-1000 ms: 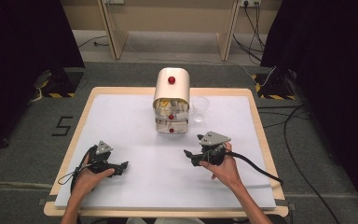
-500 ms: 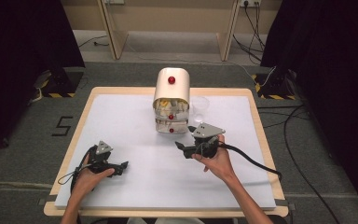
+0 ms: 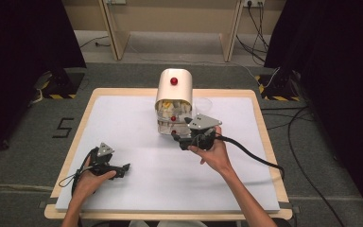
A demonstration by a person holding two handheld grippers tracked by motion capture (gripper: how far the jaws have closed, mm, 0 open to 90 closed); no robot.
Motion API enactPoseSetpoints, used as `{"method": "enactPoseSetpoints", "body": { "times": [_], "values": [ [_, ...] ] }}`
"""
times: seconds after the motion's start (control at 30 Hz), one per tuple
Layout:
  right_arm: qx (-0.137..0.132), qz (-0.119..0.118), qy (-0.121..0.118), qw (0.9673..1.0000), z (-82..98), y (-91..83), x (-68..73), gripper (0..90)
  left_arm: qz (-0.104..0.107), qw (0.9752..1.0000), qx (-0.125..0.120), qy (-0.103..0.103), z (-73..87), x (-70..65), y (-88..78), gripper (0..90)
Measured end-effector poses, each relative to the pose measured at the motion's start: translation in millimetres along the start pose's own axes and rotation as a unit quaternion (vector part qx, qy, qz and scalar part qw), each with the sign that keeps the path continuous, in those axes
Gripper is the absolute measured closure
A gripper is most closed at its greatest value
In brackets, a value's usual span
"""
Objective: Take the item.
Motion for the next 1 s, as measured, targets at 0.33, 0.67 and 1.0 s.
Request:
{"method": "enactPoseSetpoints", "body": {
  "times": [0.33,0.67,1.0],
  "values": [
    [-0.010,0.009,-0.012,0.9998,-23.6,7.1,-5.2,28.7,0.000,1.0000,0.000,0.000,0.0,0.0,0.0,0.3],
    [-0.014,0.033,-0.016,0.9992,-33.6,25.7,-26.6,27.8,0.001,1.0000,-0.001,-0.001,-0.1,0.0,0.1,0.3],
    [0.016,0.008,-0.025,0.9995,-20.4,35.3,-23.5,28.9,0.001,1.0000,-0.001,-0.001,-0.1,0.0,0.1,0.3]
  ]
}}
Point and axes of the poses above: each handheld gripper's, and its own axes: y roughly forward along the jaws, z roughly out of its underside, x roughly to its left, the point moved 10 cm from there along y, roughly forward along the jaws, and after that the axes turned 4 degrees about z, right-handed, at the moved point
